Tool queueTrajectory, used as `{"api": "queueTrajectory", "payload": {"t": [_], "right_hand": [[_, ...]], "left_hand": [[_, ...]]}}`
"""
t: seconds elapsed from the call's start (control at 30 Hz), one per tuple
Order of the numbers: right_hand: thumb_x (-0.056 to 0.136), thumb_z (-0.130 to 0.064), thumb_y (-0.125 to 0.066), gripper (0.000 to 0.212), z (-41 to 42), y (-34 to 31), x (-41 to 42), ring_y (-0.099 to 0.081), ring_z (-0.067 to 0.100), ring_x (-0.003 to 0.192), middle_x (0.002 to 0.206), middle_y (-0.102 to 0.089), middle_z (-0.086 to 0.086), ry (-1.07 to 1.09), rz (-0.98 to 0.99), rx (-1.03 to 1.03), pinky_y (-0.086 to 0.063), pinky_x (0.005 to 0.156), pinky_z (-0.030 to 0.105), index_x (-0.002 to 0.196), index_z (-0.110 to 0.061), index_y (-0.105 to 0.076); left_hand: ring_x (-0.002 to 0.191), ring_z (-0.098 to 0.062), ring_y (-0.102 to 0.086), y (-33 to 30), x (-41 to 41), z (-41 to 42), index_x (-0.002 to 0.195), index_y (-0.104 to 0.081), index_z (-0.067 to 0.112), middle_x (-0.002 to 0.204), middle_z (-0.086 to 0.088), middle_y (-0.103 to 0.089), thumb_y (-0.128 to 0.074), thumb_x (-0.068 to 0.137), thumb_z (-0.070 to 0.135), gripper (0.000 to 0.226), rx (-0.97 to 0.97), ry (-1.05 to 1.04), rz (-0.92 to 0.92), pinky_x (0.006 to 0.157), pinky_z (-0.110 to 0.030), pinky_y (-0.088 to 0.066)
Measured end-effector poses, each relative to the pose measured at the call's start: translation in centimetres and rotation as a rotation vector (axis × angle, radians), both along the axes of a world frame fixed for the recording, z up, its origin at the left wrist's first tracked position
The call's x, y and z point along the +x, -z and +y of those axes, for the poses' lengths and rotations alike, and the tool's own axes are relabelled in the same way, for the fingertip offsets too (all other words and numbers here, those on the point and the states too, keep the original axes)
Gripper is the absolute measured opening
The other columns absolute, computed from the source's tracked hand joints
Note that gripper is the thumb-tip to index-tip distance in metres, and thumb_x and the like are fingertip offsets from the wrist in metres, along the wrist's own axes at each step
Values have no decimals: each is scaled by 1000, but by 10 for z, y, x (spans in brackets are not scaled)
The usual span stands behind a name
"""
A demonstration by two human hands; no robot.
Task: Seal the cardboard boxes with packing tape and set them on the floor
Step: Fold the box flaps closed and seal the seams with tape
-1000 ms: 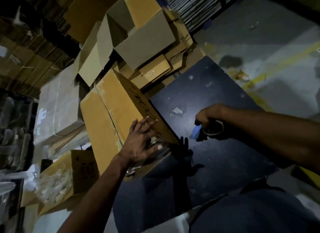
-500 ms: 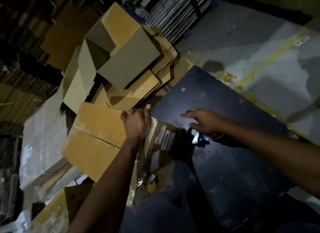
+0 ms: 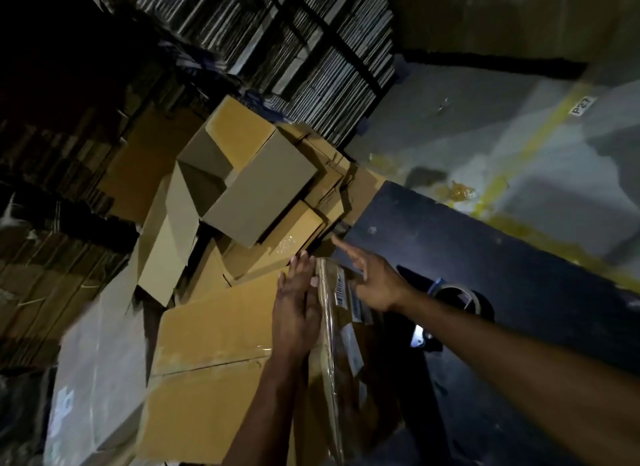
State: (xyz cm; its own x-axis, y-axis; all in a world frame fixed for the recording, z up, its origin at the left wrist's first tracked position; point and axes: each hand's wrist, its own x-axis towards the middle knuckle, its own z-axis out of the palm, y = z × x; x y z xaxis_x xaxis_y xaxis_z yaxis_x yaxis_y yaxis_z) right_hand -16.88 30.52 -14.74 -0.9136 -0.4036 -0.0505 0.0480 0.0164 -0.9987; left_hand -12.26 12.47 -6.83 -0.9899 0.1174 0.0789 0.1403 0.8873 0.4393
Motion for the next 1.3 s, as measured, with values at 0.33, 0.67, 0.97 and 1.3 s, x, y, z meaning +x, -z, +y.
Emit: {"api": "queueTrajectory", "payload": {"t": [0.33,0.67,0.97,1.3], "right_hand": [[93,-5,-62,92,-48,18,52,1,3,156,170,-2,-13,169,242,175,-16,127,33,163,-26,-7],[83,-9,-44,76,-32,7,41,-37,20,145,162,-35,-5,323,229,140,-34,119,44,158,-17,-35],[95,-43,-48,46,-26,-1,64,-49,12,132,148,-54,-12,406,163,129,-44,108,43,135,-27,-66],[79,-48,-84,43,-26,-16,-7,-70,9,112,116,-76,-8,176,-237,-374,-54,103,39,117,-28,-77]], "left_hand": [[156,-5,-21,-3,-7,-3,153,-50,25,163,6,-39,-35,110,36,47,-142,39,-8,127,-32,-15],[154,-1,-23,8,-7,-2,152,-51,25,162,7,-41,-39,108,30,46,-111,-12,55,129,-37,-18],[155,-1,-22,6,-5,0,152,-51,24,162,7,-39,-40,106,24,47,-120,-7,60,130,-38,-17],[154,-3,-24,6,-6,1,152,-51,25,161,8,-41,-39,108,27,45,-105,-23,62,130,-39,-18]]}}
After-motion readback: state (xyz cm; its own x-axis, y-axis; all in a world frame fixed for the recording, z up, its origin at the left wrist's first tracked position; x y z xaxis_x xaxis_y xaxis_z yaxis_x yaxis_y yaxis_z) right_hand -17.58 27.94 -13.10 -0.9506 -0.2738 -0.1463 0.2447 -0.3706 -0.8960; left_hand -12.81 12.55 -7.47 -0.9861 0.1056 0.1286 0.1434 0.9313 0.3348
